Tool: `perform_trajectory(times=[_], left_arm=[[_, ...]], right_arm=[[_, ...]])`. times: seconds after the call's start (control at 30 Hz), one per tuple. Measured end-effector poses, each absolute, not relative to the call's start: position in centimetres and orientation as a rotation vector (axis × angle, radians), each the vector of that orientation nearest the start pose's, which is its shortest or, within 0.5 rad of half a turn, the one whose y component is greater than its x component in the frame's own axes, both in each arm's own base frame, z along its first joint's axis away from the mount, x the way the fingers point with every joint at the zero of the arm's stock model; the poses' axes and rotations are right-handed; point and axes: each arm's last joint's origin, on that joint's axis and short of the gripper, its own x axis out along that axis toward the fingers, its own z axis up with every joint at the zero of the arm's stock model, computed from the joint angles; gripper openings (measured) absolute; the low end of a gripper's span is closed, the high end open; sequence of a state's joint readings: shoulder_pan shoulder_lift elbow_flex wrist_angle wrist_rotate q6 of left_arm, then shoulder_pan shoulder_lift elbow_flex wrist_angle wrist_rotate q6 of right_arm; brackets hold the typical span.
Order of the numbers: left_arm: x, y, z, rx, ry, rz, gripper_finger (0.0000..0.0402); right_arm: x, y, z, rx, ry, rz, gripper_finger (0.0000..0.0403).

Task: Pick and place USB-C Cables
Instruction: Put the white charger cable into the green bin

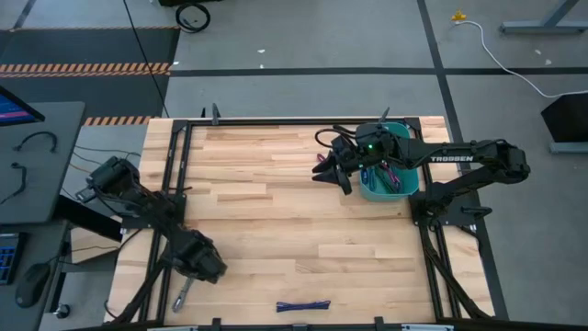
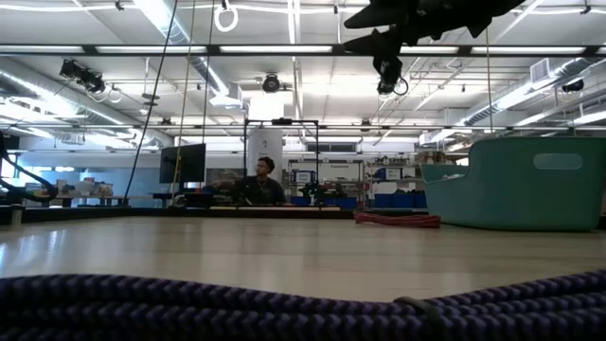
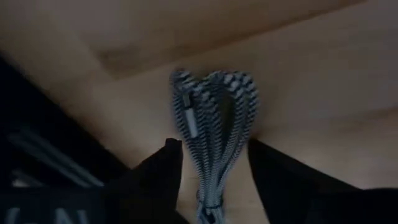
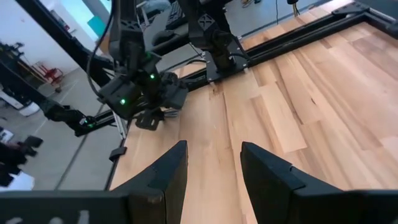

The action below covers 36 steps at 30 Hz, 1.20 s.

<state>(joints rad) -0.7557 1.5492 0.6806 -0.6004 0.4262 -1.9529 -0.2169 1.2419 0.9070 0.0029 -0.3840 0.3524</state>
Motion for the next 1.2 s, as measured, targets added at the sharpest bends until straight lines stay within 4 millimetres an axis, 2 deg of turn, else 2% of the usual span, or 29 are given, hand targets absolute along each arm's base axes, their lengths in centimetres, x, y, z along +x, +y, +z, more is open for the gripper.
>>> perform_trajectory(times=[0.13, 0.3, 0.43, 0.53, 0.6, 0.77, 0.87, 1.03, 1.2], left_arm=[[15.3, -16.1, 11.7, -1.118, 1.769, 0.756, 0.0133], [16.1, -15.5, 12.1, -1.085, 1.680, 0.695, 0.0026], [18.3, -13.8, 13.4, -1.082, 1.393, 0.703, 0.0018], [20.4, -11.5, 14.3, -1.063, 1.144, 0.742, 0.0013], [22.5, -9.8, 15.3, -1.058, 0.952, 0.712, 0.0009], [27.7, -4.5, 18.5, -0.994, 0.553, 0.527, 0.0009], [30.0, -1.3, 21.8, -0.926, 0.285, 0.413, 0.0009], [31.8, 2.7, 27.2, -0.758, 0.006, 0.282, 0.0009], [32.8, 4.7, 32.2, -0.597, -0.092, 0.227, 0.0009]], right_arm=[[27.1, -4.8, 29.8, 0.482, 0.350, 0.105, 0.0154], [27.1, -4.8, 29.8, 0.492, 0.359, 0.110, 0.0154], [27.1, -4.8, 29.7, 0.492, 0.364, 0.110, 0.0154], [27.0, -5.0, 29.7, 0.507, 0.366, 0.101, 0.0154], [26.8, -5.2, 29.8, 0.542, 0.368, 0.096, 0.0154], [25.5, -5.3, 30.5, 0.576, 0.380, 0.085, 0.0154], [24.2, -5.2, 31.0, 0.573, 0.404, 0.064, 0.0154], [22.6, -4.8, 31.8, 0.566, 0.410, 0.038, 0.0154], [22.7, -4.9, 32.3, 0.552, 0.355, 0.050, 0.0160]])
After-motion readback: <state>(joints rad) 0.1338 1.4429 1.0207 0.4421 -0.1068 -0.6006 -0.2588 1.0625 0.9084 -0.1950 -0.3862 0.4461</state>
